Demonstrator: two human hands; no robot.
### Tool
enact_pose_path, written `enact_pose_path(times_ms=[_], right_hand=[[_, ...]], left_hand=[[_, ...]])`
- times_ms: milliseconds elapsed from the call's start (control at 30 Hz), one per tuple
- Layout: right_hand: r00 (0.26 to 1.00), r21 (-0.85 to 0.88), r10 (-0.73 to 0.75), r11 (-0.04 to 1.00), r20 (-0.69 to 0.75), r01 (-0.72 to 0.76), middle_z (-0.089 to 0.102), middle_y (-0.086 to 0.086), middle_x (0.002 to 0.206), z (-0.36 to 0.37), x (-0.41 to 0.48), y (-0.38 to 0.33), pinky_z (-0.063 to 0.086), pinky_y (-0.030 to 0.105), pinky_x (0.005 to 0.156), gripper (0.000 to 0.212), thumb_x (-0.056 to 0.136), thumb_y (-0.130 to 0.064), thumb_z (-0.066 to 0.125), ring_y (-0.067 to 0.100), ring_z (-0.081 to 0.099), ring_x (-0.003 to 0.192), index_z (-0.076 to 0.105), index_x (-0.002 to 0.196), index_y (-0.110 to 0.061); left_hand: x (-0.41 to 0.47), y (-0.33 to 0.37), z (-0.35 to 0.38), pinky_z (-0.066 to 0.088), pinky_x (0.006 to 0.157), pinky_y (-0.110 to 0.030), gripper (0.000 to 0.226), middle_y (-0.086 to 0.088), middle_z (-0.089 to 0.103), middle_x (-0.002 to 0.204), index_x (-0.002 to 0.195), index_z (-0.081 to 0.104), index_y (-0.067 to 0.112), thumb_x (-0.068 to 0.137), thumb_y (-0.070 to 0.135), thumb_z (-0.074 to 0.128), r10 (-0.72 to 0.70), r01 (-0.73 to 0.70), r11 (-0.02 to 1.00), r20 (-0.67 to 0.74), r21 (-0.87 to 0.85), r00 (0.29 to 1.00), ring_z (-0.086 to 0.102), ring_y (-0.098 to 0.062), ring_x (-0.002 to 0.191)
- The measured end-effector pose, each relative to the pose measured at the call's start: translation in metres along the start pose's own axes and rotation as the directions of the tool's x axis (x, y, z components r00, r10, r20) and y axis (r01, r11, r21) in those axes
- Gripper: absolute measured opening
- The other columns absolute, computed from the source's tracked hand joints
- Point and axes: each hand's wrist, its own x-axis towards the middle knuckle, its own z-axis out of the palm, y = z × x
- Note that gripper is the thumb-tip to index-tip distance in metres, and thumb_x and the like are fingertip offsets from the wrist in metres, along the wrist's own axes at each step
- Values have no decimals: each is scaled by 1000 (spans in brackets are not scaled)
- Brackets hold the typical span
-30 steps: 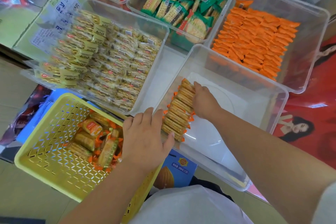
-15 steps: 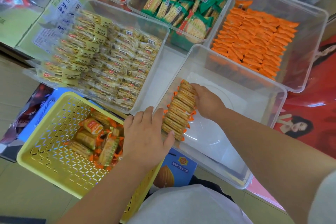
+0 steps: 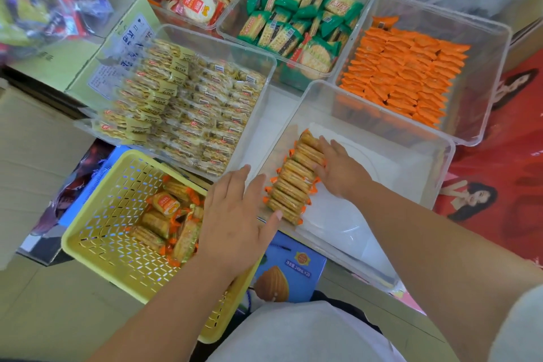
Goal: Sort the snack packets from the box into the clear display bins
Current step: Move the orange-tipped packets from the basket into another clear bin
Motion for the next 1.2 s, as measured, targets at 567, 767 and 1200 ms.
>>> enact_pose_path(times_ms=[567,767,1200], right_hand=[[827,14,-158,980,-540,196,61,8,120,50,-153,-156,45,39,98,37,92,-37,63,28,51,111,69,122,-16],[925,-74,-236,972,-298,224,67,0,107,95,-192,-199,50,39,90,33,94,-41,58,26,61,103,72,114,-19],[988,-518,-75,856,-135,-6,67,-8,111,131,-182,-205,37,41,94,47,87,-59,42,22,59,104,66,117,-33]], left_hand=[[-18,-199,-25,43,107,-37,77,-9,49,139,147,46,18,81,43,77,-70,65,998,425,25,903,51,-31,129],[5,-212,-8,42,114,-43,104,-13,28,162,158,24,12,78,45,80,35,-115,989,593,97,805,41,-32,143],[1,-210,7,43,107,-43,55,-15,37,150,143,48,11,94,28,66,49,-235,940,584,246,810,41,-36,133]])
